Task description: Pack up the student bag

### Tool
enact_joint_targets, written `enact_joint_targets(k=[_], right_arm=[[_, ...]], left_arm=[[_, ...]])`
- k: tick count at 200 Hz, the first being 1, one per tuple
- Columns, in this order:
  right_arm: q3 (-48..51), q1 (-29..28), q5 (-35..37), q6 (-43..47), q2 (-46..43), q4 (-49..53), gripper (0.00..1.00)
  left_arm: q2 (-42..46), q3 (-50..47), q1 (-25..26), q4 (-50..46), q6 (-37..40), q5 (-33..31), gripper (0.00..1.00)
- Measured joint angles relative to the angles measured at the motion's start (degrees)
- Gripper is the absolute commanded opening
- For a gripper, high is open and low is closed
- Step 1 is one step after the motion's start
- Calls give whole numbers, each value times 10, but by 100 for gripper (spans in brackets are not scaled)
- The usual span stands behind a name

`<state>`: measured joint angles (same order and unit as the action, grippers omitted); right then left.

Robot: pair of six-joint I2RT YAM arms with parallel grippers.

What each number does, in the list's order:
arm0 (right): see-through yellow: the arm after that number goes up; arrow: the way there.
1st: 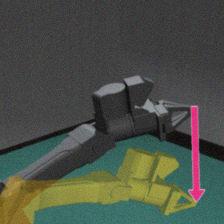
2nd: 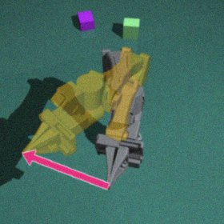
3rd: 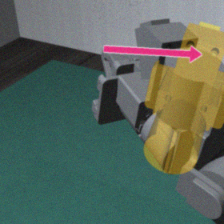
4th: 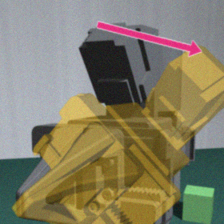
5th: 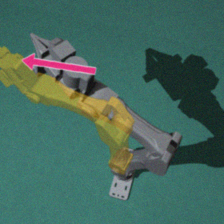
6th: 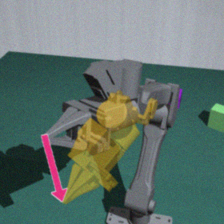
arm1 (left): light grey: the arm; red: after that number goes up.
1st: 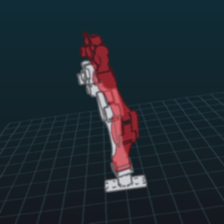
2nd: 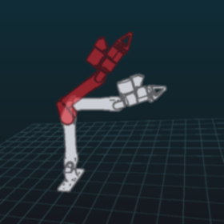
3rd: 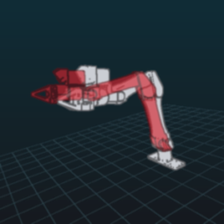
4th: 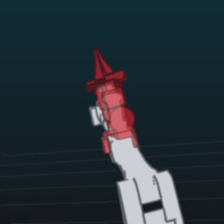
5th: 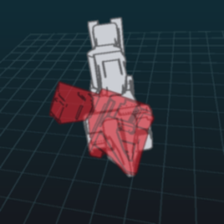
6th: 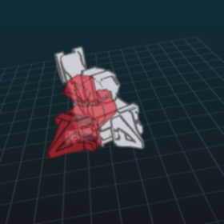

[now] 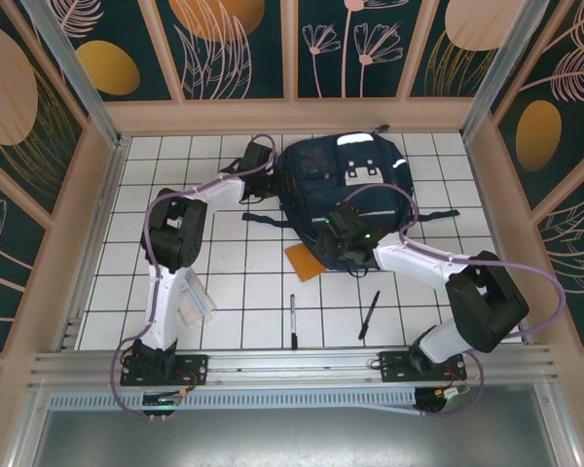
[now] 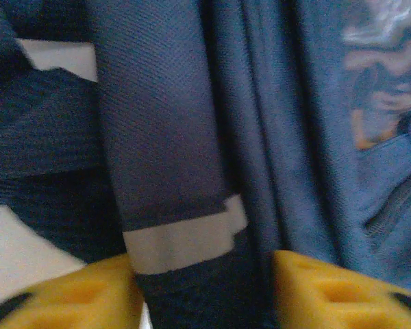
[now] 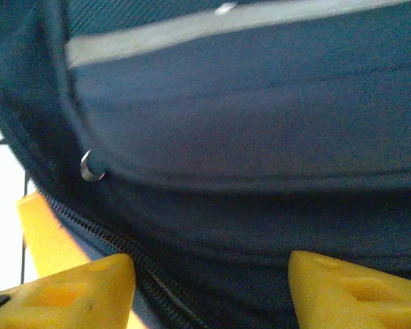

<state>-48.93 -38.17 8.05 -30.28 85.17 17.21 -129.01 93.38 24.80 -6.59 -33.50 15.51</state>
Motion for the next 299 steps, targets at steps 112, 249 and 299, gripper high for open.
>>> enact_joint_targets(k=[112,249,299], right_arm=[[-57,117,-13,144,121,-97,61],[-79,0,-165,117,-12,-126,58],[-97,-119,-121,15,85,-150,49]], left_arm=[[278,-366,-3,123,-81,35,0],[378,-436,-9,105,-299,43,0],[370,-421,-9,85,-337,75,0]])
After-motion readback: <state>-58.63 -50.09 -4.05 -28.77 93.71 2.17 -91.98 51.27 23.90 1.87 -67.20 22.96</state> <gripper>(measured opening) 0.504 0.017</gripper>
